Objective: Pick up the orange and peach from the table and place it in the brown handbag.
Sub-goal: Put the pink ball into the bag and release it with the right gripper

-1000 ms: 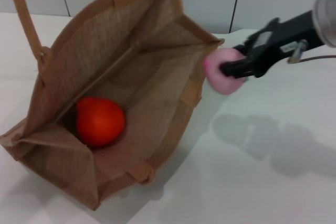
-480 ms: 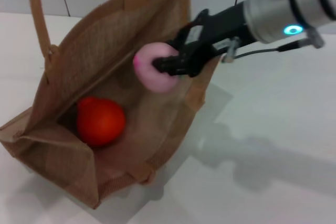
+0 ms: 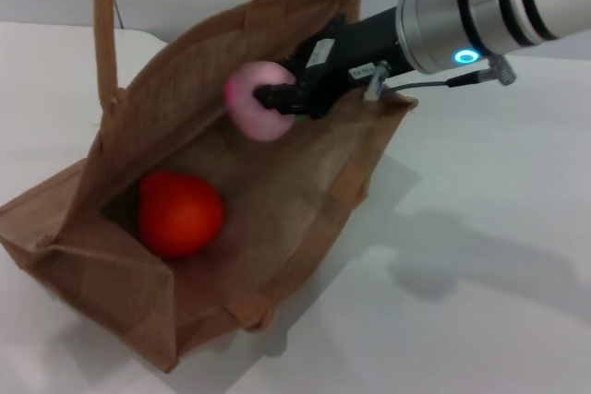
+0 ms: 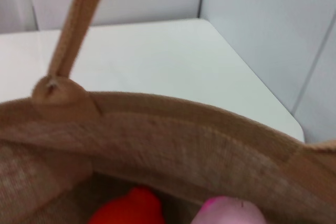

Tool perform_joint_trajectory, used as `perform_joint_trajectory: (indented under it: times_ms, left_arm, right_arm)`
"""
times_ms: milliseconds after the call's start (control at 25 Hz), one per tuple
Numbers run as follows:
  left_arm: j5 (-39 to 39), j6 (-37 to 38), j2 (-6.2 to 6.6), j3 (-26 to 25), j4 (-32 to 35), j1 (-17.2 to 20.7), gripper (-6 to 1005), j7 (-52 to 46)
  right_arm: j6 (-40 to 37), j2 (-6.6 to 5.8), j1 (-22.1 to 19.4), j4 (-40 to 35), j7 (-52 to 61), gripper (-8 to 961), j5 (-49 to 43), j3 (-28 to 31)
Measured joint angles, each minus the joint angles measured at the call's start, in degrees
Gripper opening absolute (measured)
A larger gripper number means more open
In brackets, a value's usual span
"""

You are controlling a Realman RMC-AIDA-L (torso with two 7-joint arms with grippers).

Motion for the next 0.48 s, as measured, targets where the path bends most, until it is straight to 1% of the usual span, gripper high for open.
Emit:
perform_joint_trajectory:
  times_ms: [120, 240, 320, 480]
  left_arm:
    - [-2.0, 0.0, -0.01, 0.2, 0.0, -0.1, 108, 0.0]
    - [-2.2, 0.1, -0.01, 0.2, 0.1, -0.5, 109, 0.0]
    - [-2.2, 0.1, -0.01, 0.2, 0.1, -0.6, 109, 0.0]
    - [-2.2, 0.2, -0.01, -0.2, 0.1, -0.4, 109, 0.0]
  right_arm:
    - [-2.5, -0.03, 0.1, 3.9, -6.1, 333, 5.2, 0.0]
    - [-4.0, 0.04, 0.7, 7.3, -10.0, 330, 7.4, -0.9]
    - [-5.1, 0.15, 1.3, 9.6, -11.1, 329, 8.7, -1.7]
    - [-5.8, 0.15, 1.4, 10.4, -11.2, 326, 9.9, -2.1]
